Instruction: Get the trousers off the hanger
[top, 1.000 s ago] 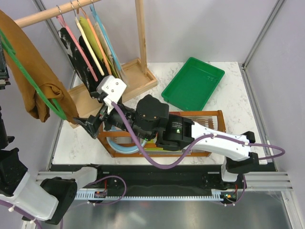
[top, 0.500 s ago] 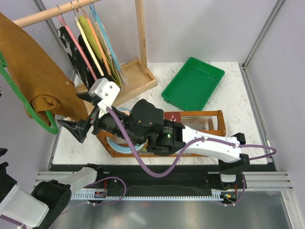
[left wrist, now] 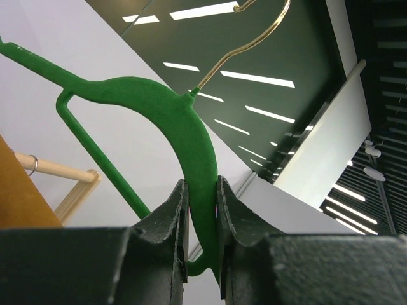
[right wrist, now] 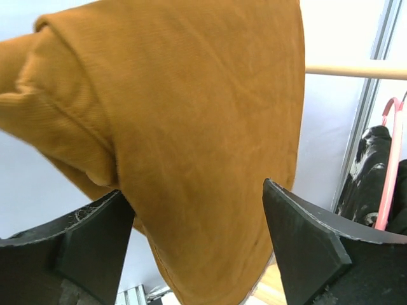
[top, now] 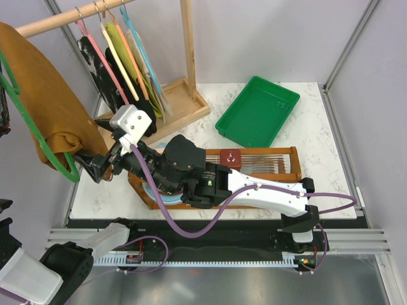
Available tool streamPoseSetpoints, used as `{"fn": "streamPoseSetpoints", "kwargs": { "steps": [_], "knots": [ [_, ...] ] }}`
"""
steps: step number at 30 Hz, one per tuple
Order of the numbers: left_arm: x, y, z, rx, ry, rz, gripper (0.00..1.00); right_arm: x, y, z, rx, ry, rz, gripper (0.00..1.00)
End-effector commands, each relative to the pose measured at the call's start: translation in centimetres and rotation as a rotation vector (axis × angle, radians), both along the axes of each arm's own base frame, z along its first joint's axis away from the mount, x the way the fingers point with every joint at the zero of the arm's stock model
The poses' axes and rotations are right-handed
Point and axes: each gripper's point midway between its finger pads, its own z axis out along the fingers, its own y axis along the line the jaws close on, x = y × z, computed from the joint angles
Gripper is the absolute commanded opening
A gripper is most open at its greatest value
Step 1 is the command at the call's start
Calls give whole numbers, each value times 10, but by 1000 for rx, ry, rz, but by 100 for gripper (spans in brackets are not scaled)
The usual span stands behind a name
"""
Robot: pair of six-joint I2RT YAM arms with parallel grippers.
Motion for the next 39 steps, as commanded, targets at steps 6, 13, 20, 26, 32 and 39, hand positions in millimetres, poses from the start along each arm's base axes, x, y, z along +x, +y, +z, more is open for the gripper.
{"fn": "streamPoseSetpoints", "kwargs": {
  "steps": [6, 13, 20, 26, 32, 39],
  "knots": [
    [-52, 15, 38, -83, -205, -50, 2, -4, -10, 22, 72, -23, 8, 92],
    [-55, 18, 38, -102, -206, -75, 2, -6, 1, 19, 59, -38, 24, 92],
    [-54, 20, 39, -100, -207, -67, 2, -22, 5, -2, -2, -15, 95, 96],
    [-54, 22, 40, -98, -213, -65, 2, -26, 10, -27, -78, 10, 94, 98],
    [-58, 26, 40, -101, -219, -65, 2, -8, 13, -31, -96, -2, -10, 98],
    [-64, 31, 40, -107, -227, -68, 2, 15, 8, -38, -123, -3, -82, 96]
  ]
}}
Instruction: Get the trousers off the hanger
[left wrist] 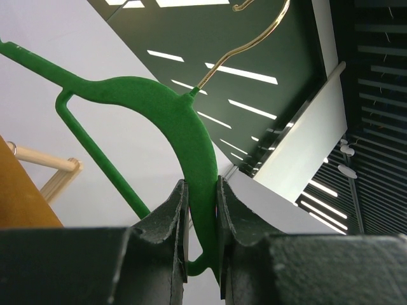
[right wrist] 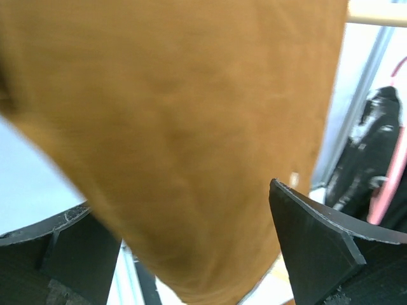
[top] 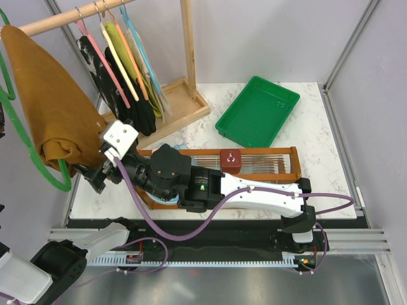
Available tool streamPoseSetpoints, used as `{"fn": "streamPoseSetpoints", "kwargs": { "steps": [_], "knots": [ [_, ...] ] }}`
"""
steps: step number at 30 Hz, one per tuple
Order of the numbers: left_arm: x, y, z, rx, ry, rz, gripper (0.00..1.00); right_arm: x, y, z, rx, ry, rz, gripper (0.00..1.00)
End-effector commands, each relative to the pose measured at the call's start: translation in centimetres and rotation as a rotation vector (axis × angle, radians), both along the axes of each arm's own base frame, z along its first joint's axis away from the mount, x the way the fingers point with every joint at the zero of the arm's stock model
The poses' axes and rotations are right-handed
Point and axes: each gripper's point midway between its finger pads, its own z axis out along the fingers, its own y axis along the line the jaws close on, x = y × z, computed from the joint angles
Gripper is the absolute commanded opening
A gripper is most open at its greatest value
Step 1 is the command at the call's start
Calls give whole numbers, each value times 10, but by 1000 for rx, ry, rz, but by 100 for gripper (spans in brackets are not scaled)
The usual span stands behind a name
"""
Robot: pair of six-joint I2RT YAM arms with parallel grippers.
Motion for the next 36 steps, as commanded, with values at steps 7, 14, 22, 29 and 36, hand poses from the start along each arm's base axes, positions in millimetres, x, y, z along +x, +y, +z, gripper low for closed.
{"fn": "streamPoseSetpoints", "kwargs": {
  "steps": [7, 14, 22, 29, 36],
  "knots": [
    [-52, 25, 41, -76, -227, 9, 2, 28, -6, 12, 23, -22, -92, 91],
    [-51, 26, 39, -77, -226, 12, 2, 23, 3, 20, 64, -19, -56, 88],
    [-49, 26, 37, -77, -217, 5, 2, 26, -4, 36, 124, -16, -64, 92],
    [-51, 28, 36, -77, -213, 6, 2, 19, -14, 50, 176, 19, -22, 94],
    [-49, 29, 33, -84, -201, 5, 2, 15, -19, 61, 204, 25, -1, 95]
  ]
}}
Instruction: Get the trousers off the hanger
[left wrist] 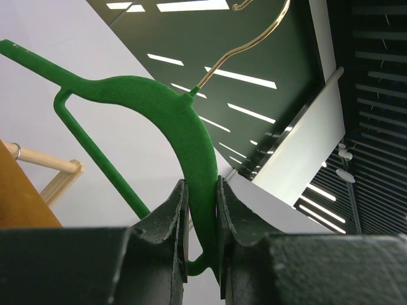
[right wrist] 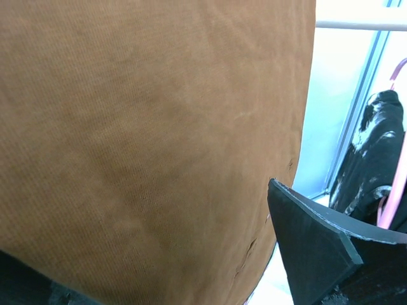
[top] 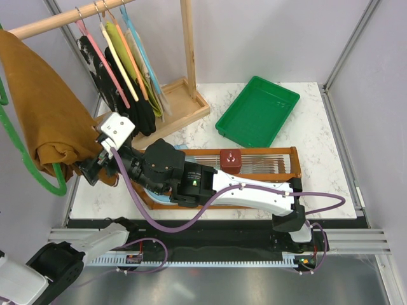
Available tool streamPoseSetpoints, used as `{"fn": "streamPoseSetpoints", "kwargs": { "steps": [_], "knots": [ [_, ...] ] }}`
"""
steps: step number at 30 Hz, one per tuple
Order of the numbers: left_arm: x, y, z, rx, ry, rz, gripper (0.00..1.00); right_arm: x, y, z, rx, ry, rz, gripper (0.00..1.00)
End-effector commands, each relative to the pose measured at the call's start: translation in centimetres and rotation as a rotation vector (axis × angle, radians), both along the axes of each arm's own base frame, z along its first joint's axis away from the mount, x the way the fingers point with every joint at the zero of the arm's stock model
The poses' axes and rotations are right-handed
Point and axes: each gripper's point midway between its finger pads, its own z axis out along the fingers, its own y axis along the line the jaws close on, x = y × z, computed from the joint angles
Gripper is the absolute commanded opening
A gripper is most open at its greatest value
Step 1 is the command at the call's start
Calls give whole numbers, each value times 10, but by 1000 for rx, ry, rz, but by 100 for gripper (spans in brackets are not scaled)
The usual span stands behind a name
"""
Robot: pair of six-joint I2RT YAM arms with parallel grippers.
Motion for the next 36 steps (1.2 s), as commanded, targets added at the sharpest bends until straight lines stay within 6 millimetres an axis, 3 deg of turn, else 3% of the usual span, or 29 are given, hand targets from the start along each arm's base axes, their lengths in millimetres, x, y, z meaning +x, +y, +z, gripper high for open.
{"fn": "streamPoseSetpoints", "kwargs": {
  "steps": [1, 13, 20, 29, 36],
  "knots": [
    [-40, 19, 35, -67, -194, 3, 2, -4, -32, 59, 166, 6, 20, 95],
    [-44, 25, 34, -72, -194, 14, 2, -16, -37, 64, 189, 27, 75, 93],
    [-43, 24, 33, -77, -191, -2, 2, -5, -30, 70, 208, -11, 9, 84],
    [-43, 25, 32, -86, -187, -13, 2, -5, -26, 85, 283, -28, 18, 76],
    [-44, 27, 32, -87, -188, -10, 2, 3, -38, 93, 305, -39, -41, 54]
  ]
}}
